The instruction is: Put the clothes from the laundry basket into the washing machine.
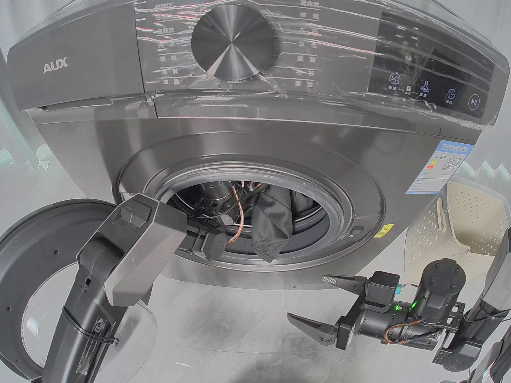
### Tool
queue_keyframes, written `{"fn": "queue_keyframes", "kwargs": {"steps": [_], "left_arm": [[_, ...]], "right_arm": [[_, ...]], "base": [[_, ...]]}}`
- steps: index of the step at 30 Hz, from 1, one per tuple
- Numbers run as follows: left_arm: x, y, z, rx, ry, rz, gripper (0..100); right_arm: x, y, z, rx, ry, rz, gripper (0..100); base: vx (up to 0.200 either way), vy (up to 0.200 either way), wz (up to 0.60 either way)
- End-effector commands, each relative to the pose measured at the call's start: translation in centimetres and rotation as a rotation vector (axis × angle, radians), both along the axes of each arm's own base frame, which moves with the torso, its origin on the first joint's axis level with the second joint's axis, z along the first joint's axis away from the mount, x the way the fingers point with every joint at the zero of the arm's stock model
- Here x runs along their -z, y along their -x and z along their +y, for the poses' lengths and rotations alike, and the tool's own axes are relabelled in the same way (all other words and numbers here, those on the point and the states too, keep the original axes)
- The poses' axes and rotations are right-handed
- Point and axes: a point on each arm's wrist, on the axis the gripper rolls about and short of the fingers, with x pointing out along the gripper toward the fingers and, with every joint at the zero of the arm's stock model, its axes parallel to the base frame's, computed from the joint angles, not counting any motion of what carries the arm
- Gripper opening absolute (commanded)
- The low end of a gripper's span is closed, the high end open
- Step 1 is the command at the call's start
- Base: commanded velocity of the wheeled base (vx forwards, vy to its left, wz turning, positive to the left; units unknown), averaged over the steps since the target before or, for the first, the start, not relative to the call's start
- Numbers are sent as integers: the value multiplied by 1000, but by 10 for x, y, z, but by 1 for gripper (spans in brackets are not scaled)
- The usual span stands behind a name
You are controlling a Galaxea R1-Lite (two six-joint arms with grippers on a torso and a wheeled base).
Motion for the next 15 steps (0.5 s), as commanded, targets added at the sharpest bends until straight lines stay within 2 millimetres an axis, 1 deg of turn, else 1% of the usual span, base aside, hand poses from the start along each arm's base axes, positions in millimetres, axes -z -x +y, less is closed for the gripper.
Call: {"fn": "queue_keyframes", "kwargs": {"steps": [1,5,6,8,10,13,14,15], "left_arm": [[9,-7,0,-14,3,2,0],[9,-6,1,-14,0,6,0],[10,-5,0,-12,-3,12,100],[12,-3,-1,-12,-7,33,100],[13,5,0,-21,-31,81,100],[10,26,3,1,-96,180,100],[10,30,3,5,-106,194,100],[7,41,4,22,-132,230,100]], "right_arm": [[1,0,0,-1,5,5,100],[4,0,1,-1,10,11,100],[4,0,1,-1,11,12,100],[4,0,1,-1,10,11,100],[4,-1,0,0,10,11,100],[4,-1,0,1,10,8,100],[3,-1,0,3,9,7,100],[3,-2,0,4,9,7,100]], "base": [[0,0,0],[0,0,0],[0,0,0],[0,0,0],[0,0,0],[0,0,0],[0,0,0],[0,0,0]]}}
